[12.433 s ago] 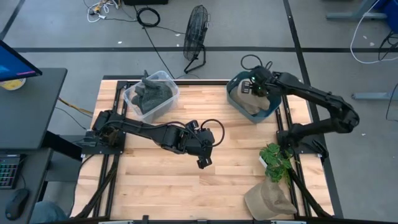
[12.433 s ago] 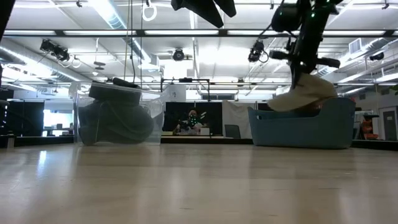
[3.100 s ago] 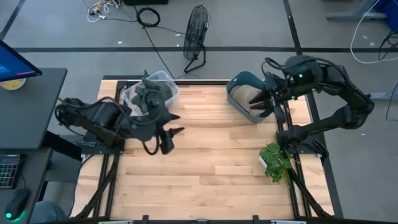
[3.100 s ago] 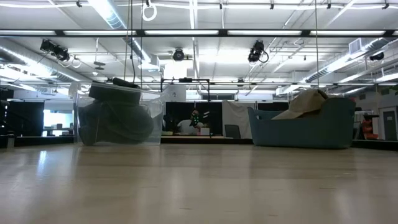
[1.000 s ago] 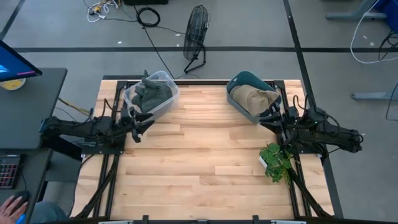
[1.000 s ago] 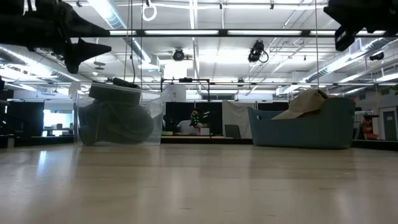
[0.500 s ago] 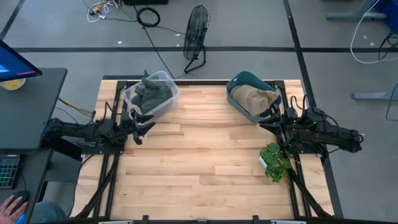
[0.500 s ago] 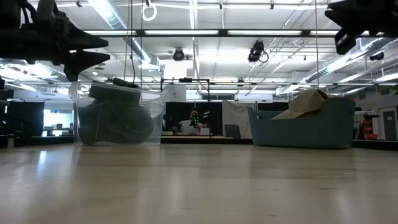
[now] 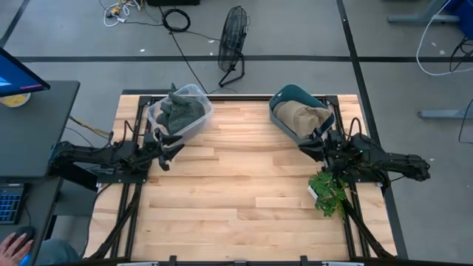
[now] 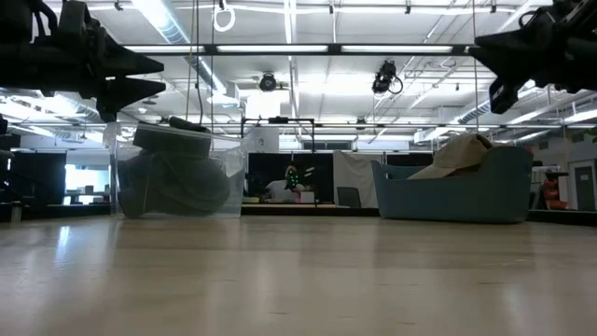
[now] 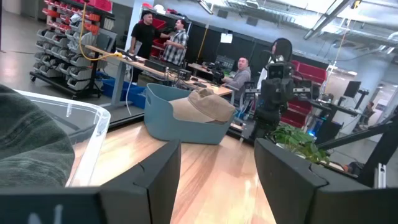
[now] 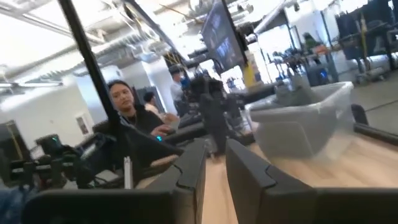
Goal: Pick & Place hat
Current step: Return to Home Position
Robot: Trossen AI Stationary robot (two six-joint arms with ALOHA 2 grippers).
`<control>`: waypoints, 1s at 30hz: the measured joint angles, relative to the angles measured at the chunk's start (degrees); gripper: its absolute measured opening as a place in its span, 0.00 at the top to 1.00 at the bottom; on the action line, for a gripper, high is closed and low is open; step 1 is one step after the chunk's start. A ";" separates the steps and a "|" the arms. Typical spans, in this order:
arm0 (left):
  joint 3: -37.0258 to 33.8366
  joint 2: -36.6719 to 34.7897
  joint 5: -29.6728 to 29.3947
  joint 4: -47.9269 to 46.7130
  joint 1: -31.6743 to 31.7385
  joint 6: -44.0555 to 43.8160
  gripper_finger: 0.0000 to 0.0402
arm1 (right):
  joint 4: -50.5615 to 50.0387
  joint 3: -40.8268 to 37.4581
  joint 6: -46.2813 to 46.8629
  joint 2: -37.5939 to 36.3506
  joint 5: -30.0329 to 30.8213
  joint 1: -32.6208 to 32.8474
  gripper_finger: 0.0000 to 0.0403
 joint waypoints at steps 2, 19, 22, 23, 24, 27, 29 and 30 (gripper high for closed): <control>-0.01 0.00 -0.01 -0.34 0.00 -0.12 0.48 | -0.67 0.14 -0.59 0.00 0.93 0.00 0.83; -0.03 0.00 -0.25 -1.16 0.00 1.97 0.48 | -11.08 0.20 -2.49 0.05 2.10 0.00 0.83; -0.03 0.00 -0.23 -1.14 0.00 1.80 0.48 | -10.67 0.23 -2.92 0.22 2.18 0.00 0.83; -0.03 0.00 -0.22 -1.13 0.00 1.80 0.48 | -10.71 0.23 -2.92 0.22 2.18 -0.01 0.83; -0.03 0.00 -0.22 -1.11 0.00 1.78 0.48 | -10.72 0.23 -2.94 0.24 2.18 0.00 0.83; -0.03 0.00 -0.24 -1.11 0.00 1.80 0.48 | -10.71 0.23 -3.10 0.24 2.18 0.00 0.83; -0.03 0.00 -0.22 -1.09 0.00 1.78 0.48 | -10.72 0.23 -3.09 0.24 2.18 0.00 0.83; -0.03 0.00 -0.22 -1.07 0.00 1.80 0.48 | -10.72 0.23 -3.10 0.24 2.18 -0.01 0.83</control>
